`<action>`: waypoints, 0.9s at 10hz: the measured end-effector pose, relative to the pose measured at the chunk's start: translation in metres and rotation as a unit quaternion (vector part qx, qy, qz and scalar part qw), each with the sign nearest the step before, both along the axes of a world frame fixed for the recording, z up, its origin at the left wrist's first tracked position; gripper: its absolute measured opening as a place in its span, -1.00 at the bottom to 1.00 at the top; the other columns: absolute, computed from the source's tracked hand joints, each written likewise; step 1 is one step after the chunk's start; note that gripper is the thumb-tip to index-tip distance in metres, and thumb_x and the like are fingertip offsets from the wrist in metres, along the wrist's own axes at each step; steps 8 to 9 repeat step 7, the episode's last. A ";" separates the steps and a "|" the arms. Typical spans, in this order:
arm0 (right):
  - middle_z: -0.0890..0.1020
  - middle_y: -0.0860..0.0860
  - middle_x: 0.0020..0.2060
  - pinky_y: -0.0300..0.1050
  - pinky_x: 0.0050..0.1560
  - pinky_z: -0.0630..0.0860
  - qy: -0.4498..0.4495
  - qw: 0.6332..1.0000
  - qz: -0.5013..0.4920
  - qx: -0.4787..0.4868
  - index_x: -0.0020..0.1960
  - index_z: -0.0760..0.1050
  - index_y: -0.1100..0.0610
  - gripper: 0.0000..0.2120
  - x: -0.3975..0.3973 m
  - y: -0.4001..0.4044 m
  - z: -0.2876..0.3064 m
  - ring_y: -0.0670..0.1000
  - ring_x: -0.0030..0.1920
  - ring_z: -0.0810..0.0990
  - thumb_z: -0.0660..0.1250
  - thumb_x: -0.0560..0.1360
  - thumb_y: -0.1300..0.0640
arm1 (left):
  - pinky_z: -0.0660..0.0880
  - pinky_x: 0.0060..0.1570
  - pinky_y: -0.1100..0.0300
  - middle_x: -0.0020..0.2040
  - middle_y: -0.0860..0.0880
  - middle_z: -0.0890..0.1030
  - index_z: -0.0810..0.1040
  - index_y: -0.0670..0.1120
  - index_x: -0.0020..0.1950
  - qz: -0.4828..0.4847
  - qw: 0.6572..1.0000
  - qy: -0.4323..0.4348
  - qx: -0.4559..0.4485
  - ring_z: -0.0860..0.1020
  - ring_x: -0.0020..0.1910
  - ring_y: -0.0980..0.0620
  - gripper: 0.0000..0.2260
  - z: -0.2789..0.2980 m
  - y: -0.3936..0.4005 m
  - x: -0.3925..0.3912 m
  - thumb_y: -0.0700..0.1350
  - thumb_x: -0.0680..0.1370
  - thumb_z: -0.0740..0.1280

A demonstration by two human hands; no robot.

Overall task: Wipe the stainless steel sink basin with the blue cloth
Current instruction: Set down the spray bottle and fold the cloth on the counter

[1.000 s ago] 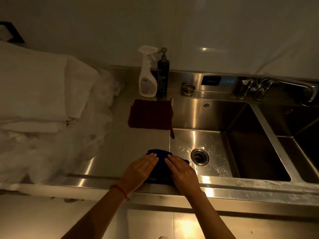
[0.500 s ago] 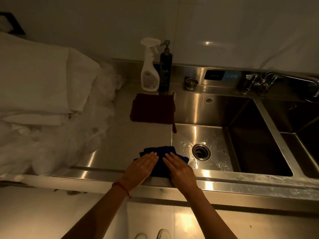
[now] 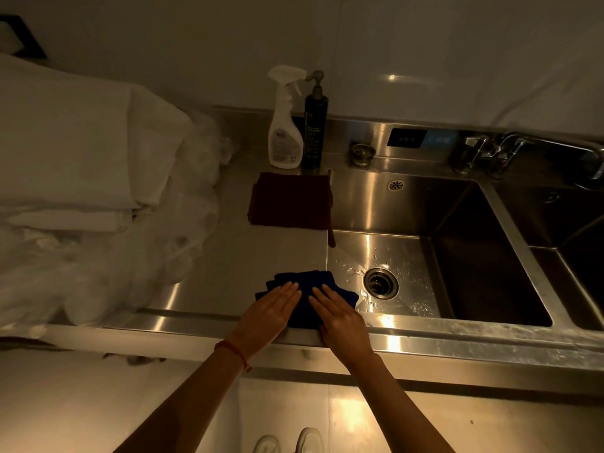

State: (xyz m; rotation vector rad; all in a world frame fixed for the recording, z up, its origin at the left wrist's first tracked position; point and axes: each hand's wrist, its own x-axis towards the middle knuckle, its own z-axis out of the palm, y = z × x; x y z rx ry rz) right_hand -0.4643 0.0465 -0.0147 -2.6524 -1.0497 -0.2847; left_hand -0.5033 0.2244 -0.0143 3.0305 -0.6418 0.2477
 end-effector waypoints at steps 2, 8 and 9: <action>0.63 0.09 0.10 -0.04 -0.08 0.60 0.042 0.999 -0.006 -0.014 0.11 0.59 0.18 -0.40 -0.003 -0.002 0.006 0.10 0.12 0.59 0.64 0.09 0.17 | 0.62 -0.06 0.19 0.03 -0.07 0.71 0.72 -0.13 0.01 -0.005 1.000 0.014 -0.011 0.69 0.01 0.04 -0.37 0.004 0.002 0.000 0.01 -0.02 0.70; 0.38 0.06 0.38 -0.10 0.33 0.24 0.126 0.989 -0.065 0.050 0.36 0.35 0.12 -0.59 0.000 0.001 0.015 0.03 0.40 0.28 0.17 0.56 -0.01 | 0.54 0.16 0.05 0.24 -0.17 0.60 0.60 -0.21 0.22 0.070 0.994 0.030 -0.083 0.60 0.21 -0.09 -0.48 0.012 -0.002 0.001 0.07 0.37 0.52; 0.38 0.06 0.38 -0.10 0.33 0.24 0.126 0.989 -0.065 0.050 0.36 0.35 0.12 -0.59 0.000 0.001 0.015 0.03 0.40 0.28 0.17 0.56 -0.01 | 0.54 0.16 0.05 0.24 -0.17 0.60 0.60 -0.21 0.22 0.070 0.994 0.030 -0.083 0.60 0.21 -0.09 -0.48 0.012 -0.002 0.001 0.07 0.37 0.52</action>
